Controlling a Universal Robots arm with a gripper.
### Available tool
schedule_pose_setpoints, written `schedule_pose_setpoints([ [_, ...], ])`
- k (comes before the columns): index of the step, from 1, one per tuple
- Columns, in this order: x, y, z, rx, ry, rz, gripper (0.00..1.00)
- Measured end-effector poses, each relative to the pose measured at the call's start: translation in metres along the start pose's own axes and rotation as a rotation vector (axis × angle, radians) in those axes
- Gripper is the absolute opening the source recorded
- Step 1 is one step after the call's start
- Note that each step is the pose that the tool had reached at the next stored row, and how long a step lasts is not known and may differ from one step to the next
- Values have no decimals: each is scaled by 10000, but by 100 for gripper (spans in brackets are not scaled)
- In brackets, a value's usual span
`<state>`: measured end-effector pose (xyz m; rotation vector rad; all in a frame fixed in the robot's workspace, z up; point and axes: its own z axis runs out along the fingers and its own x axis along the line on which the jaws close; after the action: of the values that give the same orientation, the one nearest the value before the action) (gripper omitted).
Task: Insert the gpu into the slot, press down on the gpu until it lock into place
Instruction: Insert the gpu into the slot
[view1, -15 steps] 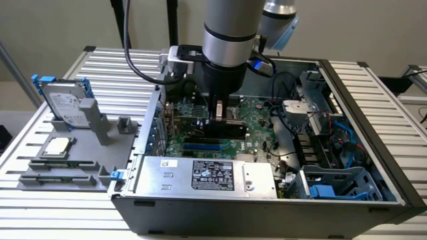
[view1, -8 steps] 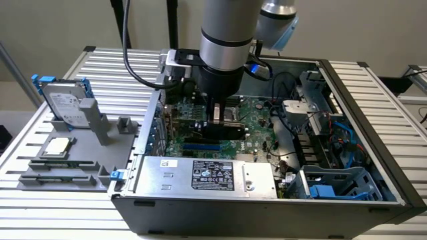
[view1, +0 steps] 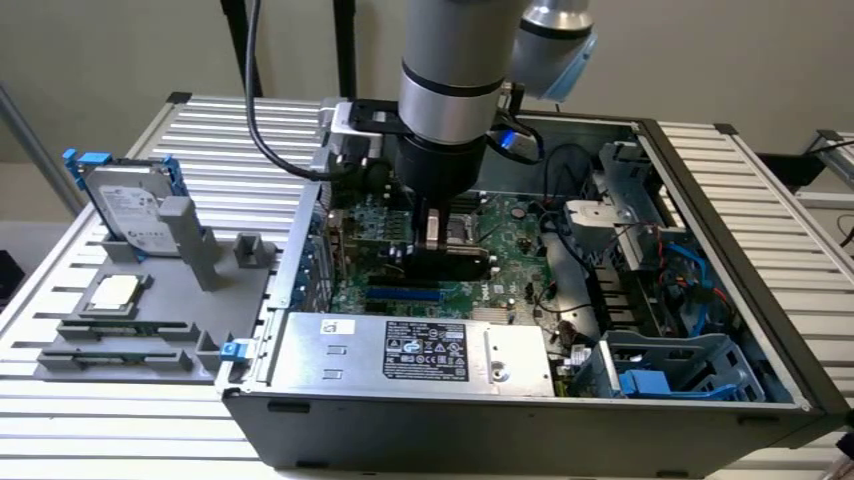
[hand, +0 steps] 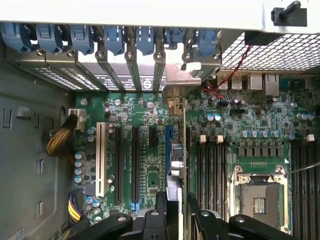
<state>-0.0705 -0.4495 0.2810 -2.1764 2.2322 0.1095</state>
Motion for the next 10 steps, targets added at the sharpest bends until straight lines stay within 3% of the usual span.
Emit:
schedule_pose_setpoints([
  [6,3,4,11,-33,12,38,26],
  [10,10,3,14,-167,27,47,26],
])
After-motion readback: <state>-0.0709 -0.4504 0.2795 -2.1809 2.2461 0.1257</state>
